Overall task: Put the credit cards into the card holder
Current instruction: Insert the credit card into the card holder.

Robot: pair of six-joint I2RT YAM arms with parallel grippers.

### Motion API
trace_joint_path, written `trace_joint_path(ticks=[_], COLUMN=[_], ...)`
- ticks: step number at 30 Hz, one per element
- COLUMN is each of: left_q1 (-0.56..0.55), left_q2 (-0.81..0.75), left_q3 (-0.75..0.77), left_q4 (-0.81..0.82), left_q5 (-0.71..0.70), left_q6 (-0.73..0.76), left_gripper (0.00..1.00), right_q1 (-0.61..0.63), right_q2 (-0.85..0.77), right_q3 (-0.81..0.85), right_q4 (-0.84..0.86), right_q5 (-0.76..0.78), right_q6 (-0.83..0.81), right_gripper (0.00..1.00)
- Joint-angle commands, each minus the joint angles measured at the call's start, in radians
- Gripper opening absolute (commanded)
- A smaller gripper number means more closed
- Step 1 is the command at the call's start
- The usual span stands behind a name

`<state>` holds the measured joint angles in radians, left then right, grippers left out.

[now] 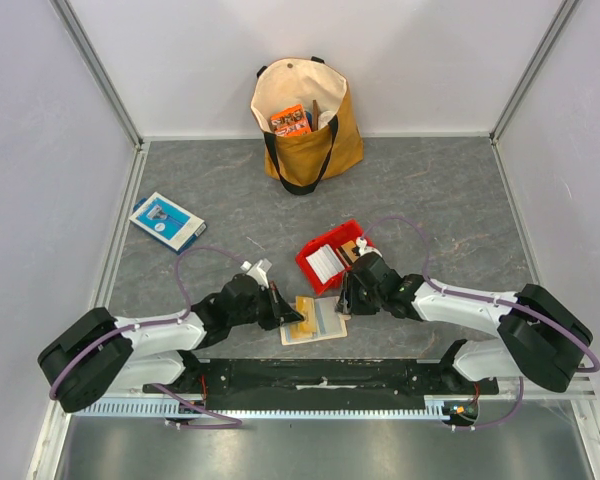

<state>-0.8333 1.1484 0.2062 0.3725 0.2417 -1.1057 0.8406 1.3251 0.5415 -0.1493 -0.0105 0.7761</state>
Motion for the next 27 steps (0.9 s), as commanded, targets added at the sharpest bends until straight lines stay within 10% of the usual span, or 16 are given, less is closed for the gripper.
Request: trace_joint_path(ticks=[1,27], left_q1=[-0.009,-0.064], left_q2=[-0.004,0.105], left_q3=[-0.022,-0.094], left_q4=[-0.007,0.233], left_q5=[-0.057,-0.116], left_q6=[-0.002,-0.103], left_gripper=[0.02,0.02], right_q1=[0.006,0.022], right_q2=[0.026,0.057], right_q3=[0.005,-0.002], right_q4=[-0.042,-0.030], right_q5=[0.047,0.044], right_q6=[-0.012,-0.009], right_gripper=[0.46,0.47])
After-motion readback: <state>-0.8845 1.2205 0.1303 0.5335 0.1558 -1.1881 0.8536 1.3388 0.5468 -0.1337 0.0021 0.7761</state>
